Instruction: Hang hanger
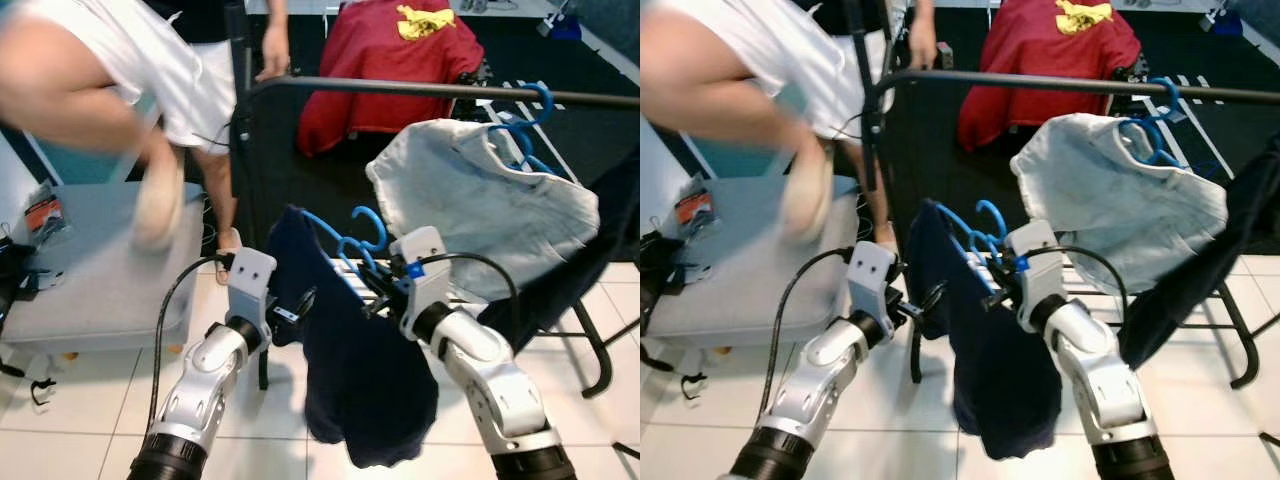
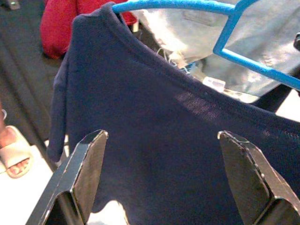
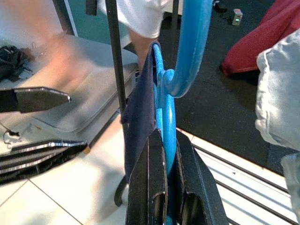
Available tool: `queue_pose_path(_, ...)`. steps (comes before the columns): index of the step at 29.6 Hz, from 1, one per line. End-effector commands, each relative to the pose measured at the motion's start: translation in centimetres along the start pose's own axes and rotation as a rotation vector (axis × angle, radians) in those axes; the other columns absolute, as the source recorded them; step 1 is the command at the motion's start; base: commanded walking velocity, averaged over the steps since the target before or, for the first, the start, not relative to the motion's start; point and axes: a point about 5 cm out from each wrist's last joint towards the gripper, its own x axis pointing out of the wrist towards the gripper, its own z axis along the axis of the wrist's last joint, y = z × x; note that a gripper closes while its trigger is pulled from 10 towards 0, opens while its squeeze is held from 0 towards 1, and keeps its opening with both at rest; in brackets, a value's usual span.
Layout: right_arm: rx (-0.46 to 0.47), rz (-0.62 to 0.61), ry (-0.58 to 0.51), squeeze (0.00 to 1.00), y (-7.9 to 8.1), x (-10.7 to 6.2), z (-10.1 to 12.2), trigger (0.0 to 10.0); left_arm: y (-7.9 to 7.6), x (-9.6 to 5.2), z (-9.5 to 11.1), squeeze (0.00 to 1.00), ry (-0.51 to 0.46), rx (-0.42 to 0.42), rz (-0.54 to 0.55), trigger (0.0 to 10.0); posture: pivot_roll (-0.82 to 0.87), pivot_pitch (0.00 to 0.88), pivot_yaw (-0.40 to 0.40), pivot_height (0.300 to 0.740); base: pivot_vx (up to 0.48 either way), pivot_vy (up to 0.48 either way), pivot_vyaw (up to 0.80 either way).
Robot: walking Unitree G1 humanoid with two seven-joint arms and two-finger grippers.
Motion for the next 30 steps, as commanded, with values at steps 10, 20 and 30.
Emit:
queue_pose_path(10, 0.051, 0.376, -0.019, 0.00, -0.8, -4.4, 1.8, 0.0, 2.2, -1.3, 0.2, 0.00, -0.036, 0.035, 0.031, 10.0, -0.06, 0.129, -0.002, 0.740, 0.000, 0.000, 0.00)
queue_pose_path(20, 0.070, 0.528, -0.055, 0.00, -3.0, -7.1, 4.3, 0.0, 4.3, -4.2, 1.4, 0.00, -0.056, -0.071, -0.020, 10.0, -0.04, 0.153, -0.031, 0.740, 0.000, 0.000, 0.00)
queue_pose_path(30, 0.109, 0.599, -0.058, 0.00, -2.6, -7.4, 4.5, 0.0, 4.0, -5.3, 2.8, 1.00, -0.141, -0.209, 0.024, 10.0, -0.03, 0.171, -0.033, 0.740, 0.000, 0.000, 0.00)
